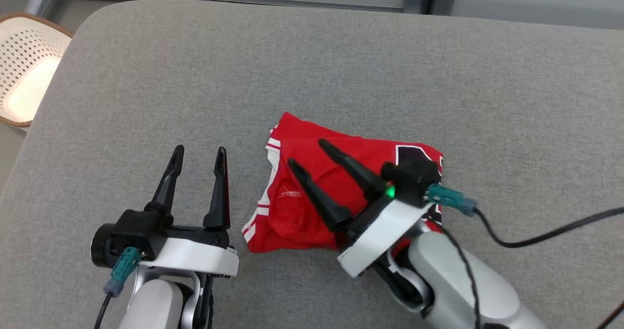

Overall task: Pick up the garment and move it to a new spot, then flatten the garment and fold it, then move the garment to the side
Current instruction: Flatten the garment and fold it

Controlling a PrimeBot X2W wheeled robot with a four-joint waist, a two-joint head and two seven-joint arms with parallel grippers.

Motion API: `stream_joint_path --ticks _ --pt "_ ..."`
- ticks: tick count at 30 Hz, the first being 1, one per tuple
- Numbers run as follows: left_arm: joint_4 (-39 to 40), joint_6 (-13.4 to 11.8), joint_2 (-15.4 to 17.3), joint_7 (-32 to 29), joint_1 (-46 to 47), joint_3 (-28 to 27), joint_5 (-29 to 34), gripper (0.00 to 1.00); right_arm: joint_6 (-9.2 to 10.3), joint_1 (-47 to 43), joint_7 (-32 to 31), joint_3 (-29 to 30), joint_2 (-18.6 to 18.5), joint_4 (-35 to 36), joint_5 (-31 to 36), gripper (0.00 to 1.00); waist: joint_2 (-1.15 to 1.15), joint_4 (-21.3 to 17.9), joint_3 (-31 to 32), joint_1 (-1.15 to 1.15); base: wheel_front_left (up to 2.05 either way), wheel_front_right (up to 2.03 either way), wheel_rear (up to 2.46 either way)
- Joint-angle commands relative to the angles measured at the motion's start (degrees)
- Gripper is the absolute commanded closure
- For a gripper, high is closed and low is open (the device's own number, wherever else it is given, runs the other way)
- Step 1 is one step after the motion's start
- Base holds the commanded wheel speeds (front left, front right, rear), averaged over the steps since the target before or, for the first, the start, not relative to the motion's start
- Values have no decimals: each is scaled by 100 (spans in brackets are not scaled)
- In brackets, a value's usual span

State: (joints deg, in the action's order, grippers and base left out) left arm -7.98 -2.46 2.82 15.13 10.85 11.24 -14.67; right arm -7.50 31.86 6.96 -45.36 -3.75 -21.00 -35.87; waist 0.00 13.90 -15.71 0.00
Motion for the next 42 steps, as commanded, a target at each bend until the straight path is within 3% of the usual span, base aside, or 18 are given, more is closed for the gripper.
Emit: stream_joint_path --ticks 1,5,8,9,10,15,19,25,42 --pt "3 -27 20 -2 42 -66 17 0 3 31 246 164 -210 120 58 0 0 -82 22 0 0 0 0" --pt "1 -36 20 -2 6 -155 75 0 2 -181 520 682 -512 347 226 0 0 -225 64 0 0 0 0" --pt "-16 -19 49 -2 -41 -261 133 0 2 -551 651 1456 -845 635 402 0 0 -400 141 0 0 0 0" --pt "-66 -1 88 -2 -89 -312 162 0 3 -892 688 2017 -1063 830 580 0 0 -515 207 0 0 0 0" --pt "-66 -1 88 -2 -89 -312 162 0 3 -892 688 2017 -1063 830 580 0 0 -515 207 0 0 0 0" --pt "-196 -5 214 -2 -132 -451 157 0 2 -1904 638 3415 -1330 1353 1036 0 0 -770 372 0 0 0 0" --pt "-319 -28 356 -8 -219 -575 102 0 2 -2663 383 4188 -1223 1814 1328 0 0 -922 499 0 0 0 0" --pt "-408 -62 503 -43 -324 -646 54 0 2 -3290 3 4490 -937 2461 1589 0 0 -1046 705 0 0 0 0" --pt "-396 -69 715 -150 -1033 -562 43 0 2 -4348 -472 4566 -643 3006 1803 0 0 -1061 1570 0 0 0 0"
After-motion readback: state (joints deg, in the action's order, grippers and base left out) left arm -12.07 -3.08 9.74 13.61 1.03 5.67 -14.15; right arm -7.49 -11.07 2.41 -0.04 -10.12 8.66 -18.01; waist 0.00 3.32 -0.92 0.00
